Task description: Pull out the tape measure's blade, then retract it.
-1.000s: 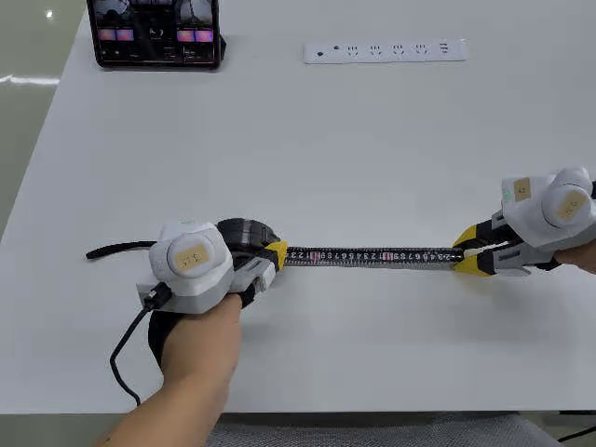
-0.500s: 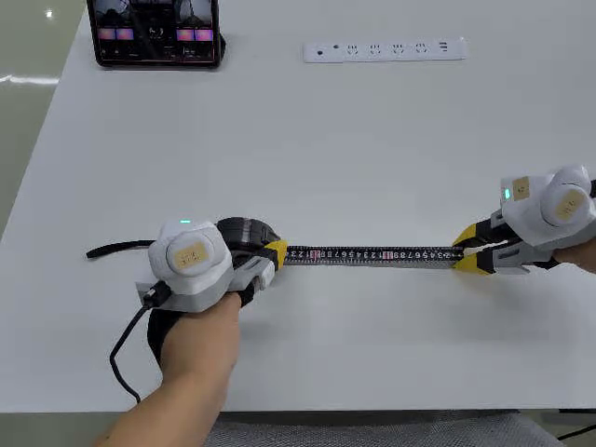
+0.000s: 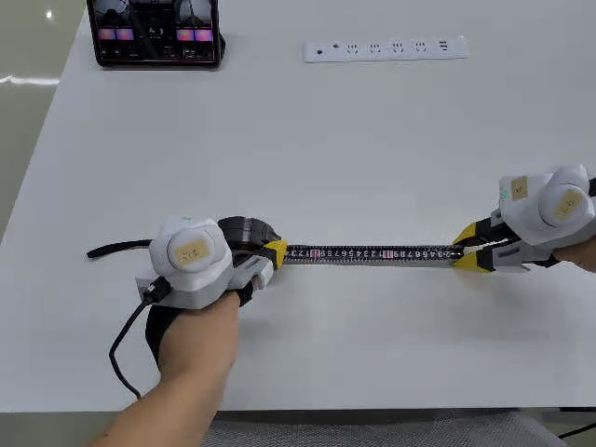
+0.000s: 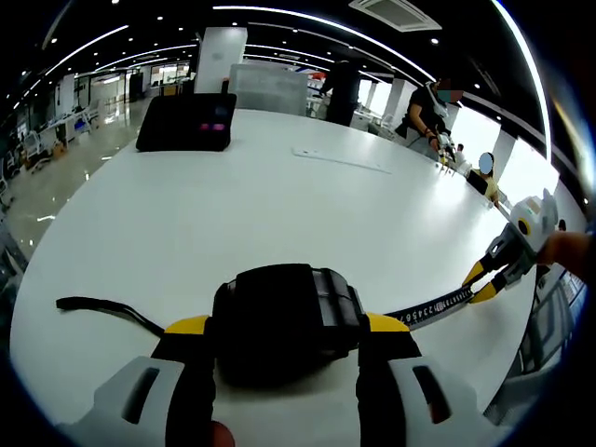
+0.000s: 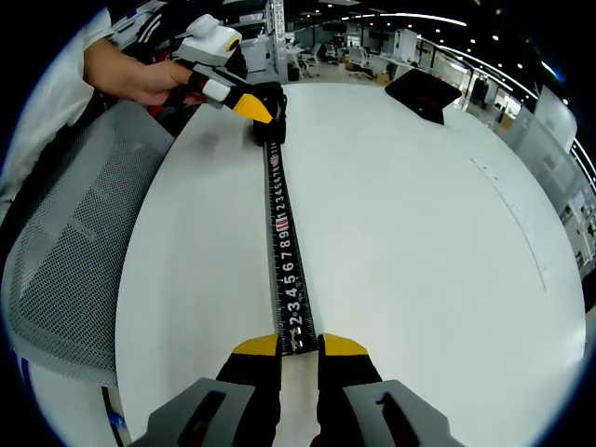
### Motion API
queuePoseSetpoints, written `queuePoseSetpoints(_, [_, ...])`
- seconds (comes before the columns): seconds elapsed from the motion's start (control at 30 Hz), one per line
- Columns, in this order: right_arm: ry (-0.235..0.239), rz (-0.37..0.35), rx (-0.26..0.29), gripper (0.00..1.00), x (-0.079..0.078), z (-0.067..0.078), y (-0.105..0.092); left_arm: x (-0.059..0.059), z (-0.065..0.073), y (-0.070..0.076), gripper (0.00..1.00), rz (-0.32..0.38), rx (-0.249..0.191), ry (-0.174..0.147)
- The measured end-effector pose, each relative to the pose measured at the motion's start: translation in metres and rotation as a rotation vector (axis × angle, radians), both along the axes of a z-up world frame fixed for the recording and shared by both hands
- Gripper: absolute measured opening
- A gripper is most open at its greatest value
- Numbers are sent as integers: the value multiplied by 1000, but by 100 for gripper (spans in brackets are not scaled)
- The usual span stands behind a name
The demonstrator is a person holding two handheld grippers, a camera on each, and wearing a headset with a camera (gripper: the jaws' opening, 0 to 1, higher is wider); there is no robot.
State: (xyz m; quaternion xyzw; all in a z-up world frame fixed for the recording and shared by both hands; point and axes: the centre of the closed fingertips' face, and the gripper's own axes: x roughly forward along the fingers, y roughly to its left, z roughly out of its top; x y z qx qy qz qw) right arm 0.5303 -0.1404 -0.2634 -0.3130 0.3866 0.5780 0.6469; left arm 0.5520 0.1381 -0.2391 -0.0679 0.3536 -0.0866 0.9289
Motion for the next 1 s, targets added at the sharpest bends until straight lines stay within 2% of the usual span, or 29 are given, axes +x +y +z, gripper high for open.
queuePoseSetpoints(1.0, [-1, 6, 42, 10, 4, 4, 27, 0, 0, 0, 57, 0, -32, 0])
